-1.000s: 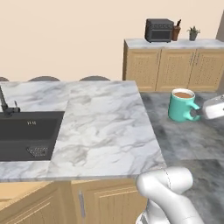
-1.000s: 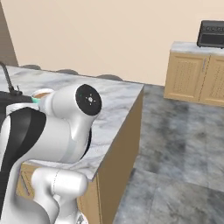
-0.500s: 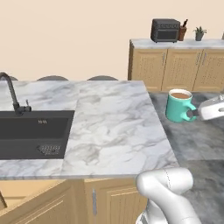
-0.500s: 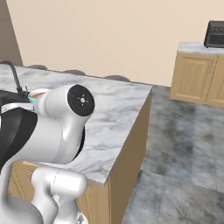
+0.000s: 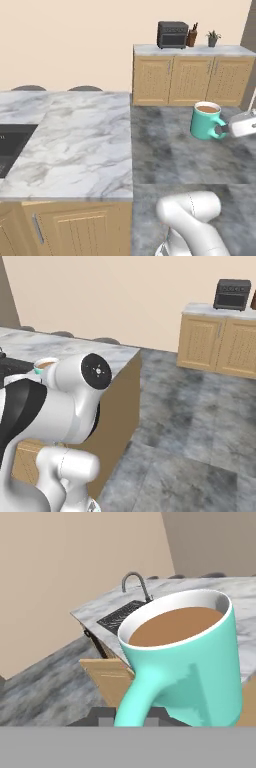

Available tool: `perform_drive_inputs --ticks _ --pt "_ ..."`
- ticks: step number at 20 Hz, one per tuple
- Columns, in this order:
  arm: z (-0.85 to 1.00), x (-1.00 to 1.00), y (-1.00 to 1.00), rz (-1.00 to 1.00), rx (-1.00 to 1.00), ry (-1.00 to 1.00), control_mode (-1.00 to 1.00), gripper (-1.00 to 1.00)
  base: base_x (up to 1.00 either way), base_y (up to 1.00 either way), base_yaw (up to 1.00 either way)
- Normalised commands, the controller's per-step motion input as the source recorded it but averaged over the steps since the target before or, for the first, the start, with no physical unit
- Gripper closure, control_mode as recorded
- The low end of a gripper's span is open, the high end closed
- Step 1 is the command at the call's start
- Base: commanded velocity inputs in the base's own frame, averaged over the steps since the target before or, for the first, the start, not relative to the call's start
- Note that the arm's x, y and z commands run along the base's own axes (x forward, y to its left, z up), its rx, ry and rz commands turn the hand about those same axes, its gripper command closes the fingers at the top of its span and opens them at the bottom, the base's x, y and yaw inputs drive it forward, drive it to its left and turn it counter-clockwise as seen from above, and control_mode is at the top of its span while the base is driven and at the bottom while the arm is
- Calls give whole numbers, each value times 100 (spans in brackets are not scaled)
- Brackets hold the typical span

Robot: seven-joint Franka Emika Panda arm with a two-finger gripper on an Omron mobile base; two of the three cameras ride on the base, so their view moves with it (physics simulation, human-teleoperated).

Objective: Pick the cup of tea, navigate to the dining table, and place it on the saucer.

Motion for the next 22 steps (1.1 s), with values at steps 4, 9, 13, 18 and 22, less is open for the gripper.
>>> perform_drive_inputs --ticks 4,9,13,18,22 --pt "0 0 0 0 0 0 100 100 57 -100 11" --pt "0 0 0 0 0 0 100 100 100 -87 16" --pt "0 0 0 0 0 0 100 100 100 -74 16" --pt "0 0 0 0 0 0 100 100 100 -60 13" --pt "0 0 0 0 0 0 100 100 100 -50 14"
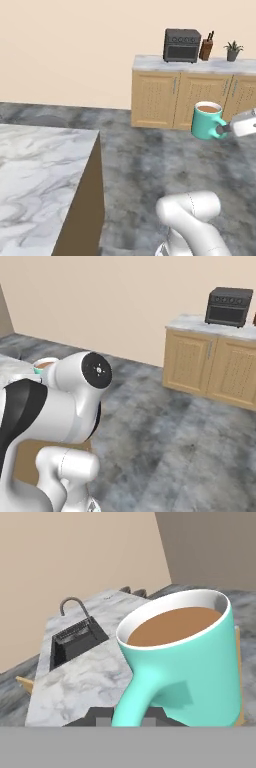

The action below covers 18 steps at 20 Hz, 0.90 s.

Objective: Pick the cup of tea, navigate to the dining table, and place it on the saucer.

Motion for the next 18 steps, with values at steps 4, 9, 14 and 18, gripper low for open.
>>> perform_drive_inputs --ticks 4,9,14,18 --pt "0 0 0 0 0 0 100 100 100 -51 18" --pt "0 0 0 0 0 0 100 100 100 -41 27" --pt "0 0 0 0 0 0 100 100 100 -35 29" --pt "0 0 0 0 0 0 100 100 100 -29 32"
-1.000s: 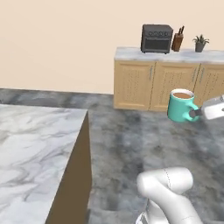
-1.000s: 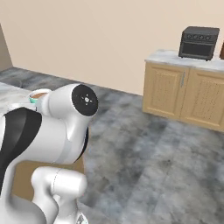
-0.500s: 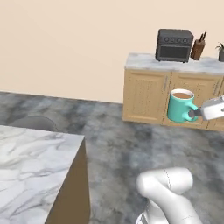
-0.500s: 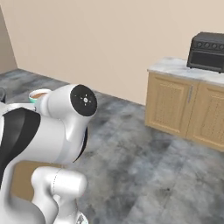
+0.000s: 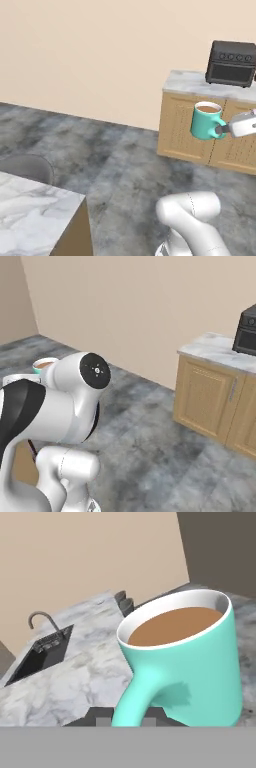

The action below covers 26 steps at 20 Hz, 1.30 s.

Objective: Pick the cup of tea, navigate to the dining table, and place it on the saucer.

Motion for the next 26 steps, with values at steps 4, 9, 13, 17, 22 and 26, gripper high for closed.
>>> perform_drive_inputs --ticks 4,9,13,17,22,26 --pt "0 0 0 0 0 0 100 100 100 -27 38" --pt "0 0 0 0 0 0 100 100 100 -24 54" --pt "0 0 0 0 0 0 100 100 100 -19 56" --pt "0 0 0 0 0 0 100 100 100 -1 46" --pt "0 0 0 0 0 0 100 100 100 0 42" --pt "0 0 0 0 0 0 100 100 100 0 36"
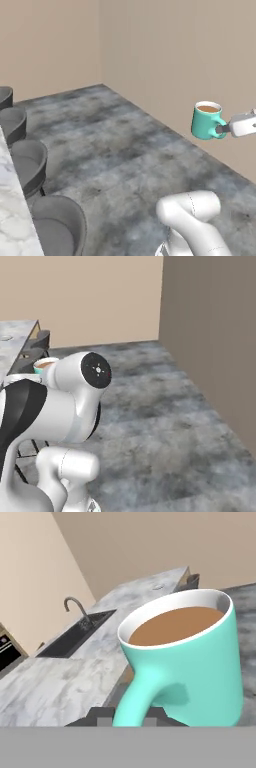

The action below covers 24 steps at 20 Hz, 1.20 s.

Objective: Pick the cup of tea, navigate to the dining table, and place it on the saucer.

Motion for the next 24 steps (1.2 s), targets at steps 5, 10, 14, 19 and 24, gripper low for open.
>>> perform_drive_inputs --ticks 5,10,14,19,24 --pt "0 0 0 0 0 0 100 100 100 0 35" --pt "0 0 0 0 0 0 100 100 100 0 33" --pt "0 0 0 0 0 0 100 100 100 -1 27" --pt "0 0 0 0 0 0 100 100 100 -8 22" --pt "0 0 0 0 0 0 100 100 100 -32 18"
